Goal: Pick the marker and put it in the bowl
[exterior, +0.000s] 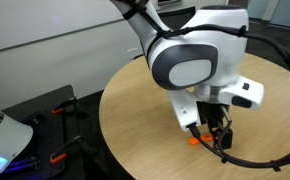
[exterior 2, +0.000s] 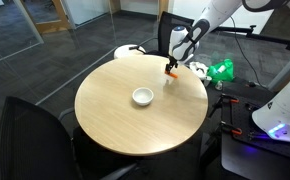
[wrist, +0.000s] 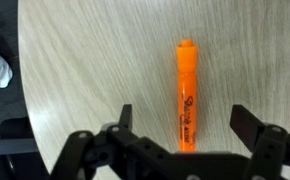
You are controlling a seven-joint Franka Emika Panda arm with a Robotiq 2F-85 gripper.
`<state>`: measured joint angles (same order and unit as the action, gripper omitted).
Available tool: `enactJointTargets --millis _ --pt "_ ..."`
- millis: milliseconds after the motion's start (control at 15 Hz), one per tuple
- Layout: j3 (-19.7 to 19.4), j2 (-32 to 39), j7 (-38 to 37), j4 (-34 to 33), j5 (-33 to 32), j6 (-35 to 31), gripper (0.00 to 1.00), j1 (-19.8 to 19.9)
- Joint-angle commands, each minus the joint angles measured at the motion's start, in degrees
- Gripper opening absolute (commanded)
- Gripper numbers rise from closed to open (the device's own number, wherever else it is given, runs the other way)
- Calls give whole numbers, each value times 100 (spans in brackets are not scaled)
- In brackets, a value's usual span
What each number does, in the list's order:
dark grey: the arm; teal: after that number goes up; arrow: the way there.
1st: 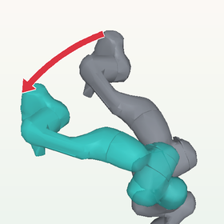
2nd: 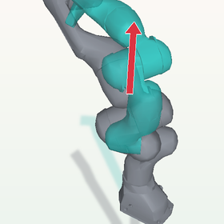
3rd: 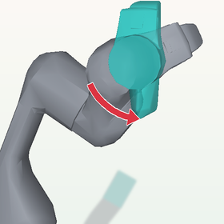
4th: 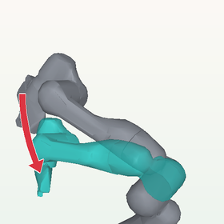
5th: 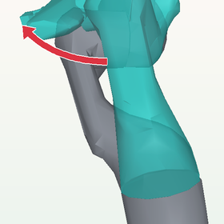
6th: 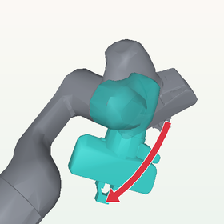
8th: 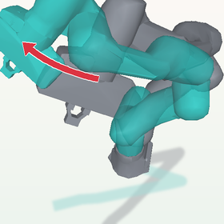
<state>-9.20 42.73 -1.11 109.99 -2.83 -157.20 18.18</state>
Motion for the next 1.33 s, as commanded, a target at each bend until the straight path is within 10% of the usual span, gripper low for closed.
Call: enactJointTargets --millis 0,400,867,1267 --pt "121 201 282 -395 216 388 100 133" --pt "133 403 295 -726 195 696 72 143" --pt "98 579 320 -972 158 919 65 99" --pt "82 632 286 -1095 123 1009 8 39"
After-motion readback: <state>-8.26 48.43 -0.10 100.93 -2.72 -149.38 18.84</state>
